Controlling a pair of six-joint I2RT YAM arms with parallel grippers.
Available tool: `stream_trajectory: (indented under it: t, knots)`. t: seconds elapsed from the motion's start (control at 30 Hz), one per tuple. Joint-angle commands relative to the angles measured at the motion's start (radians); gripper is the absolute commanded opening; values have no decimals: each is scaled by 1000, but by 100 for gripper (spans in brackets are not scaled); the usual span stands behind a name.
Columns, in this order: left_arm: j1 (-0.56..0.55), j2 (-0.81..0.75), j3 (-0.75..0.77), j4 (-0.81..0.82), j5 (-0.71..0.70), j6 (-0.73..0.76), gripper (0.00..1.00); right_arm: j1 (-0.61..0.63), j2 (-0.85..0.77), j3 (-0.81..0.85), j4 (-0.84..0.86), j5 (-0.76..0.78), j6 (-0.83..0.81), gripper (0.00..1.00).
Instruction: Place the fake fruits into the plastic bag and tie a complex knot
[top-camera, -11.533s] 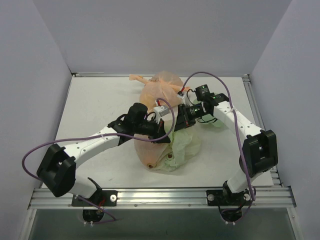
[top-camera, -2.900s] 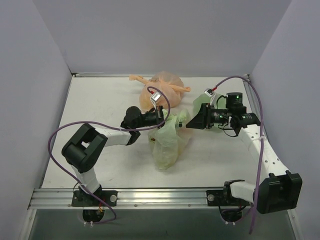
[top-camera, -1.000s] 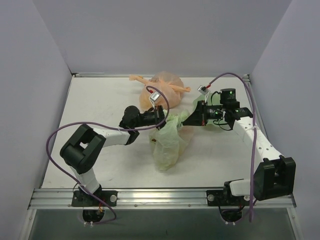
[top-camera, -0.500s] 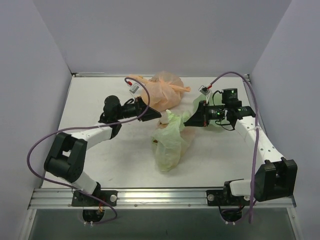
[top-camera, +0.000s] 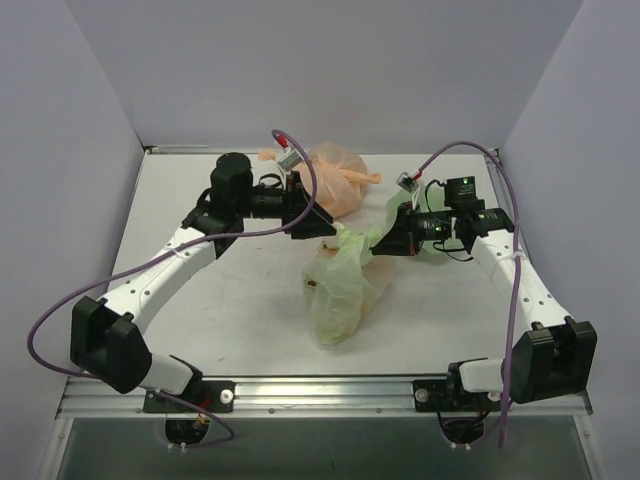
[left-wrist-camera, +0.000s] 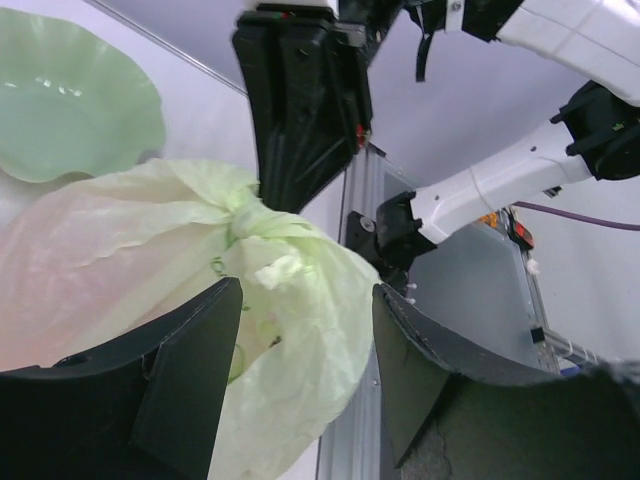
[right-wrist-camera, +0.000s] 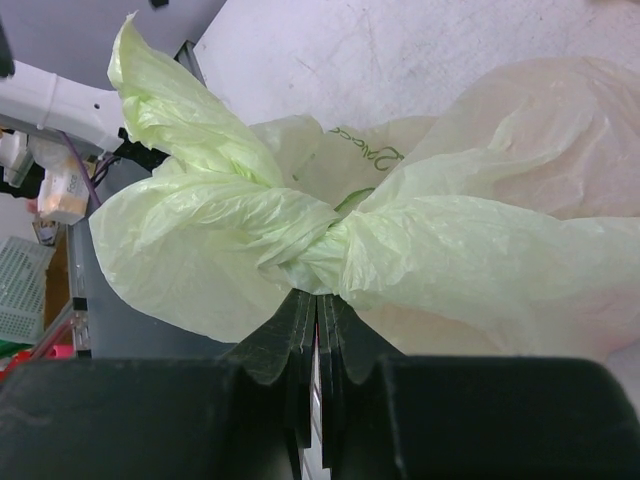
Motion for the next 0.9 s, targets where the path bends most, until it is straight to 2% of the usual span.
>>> stream_trajectory:
  t: [0.0, 0.03, 0.1, 0.23, 0.33, 0.53, 0.57, 0.7, 0.87]
  knots:
    - [-57, 12, 69, -246, -54, 121, 65, 13, -11, 50, -34, 8, -37, 0]
    - [-64, 12, 71, -249, -63, 121, 70, 14, -11, 52, -37, 11, -38, 0]
    - [-86, 18, 82, -258, -89, 124, 71, 17, -12, 56, -42, 16, -43, 0]
    - [-118, 41, 96, -274, -157, 110, 68, 19, -18, 61, -51, 14, -49, 0]
    - [-123, 64, 100, -265, -204, 84, 58, 19, -23, 59, -59, 14, -54, 0]
    - [-100, 78, 31, -32, -159, -126, 40, 19, -31, 64, -70, 16, -58, 0]
    - [-97, 78, 20, 17, -145, -144, 22, 17, -32, 66, -71, 16, -57, 0]
    - [-57, 79, -47, 27, -139, -154, 0, 3, -40, 76, -71, -9, -38, 0]
    - [-17, 75, -105, -91, -185, -43, 0, -24, -42, 93, -71, -46, -6, 0]
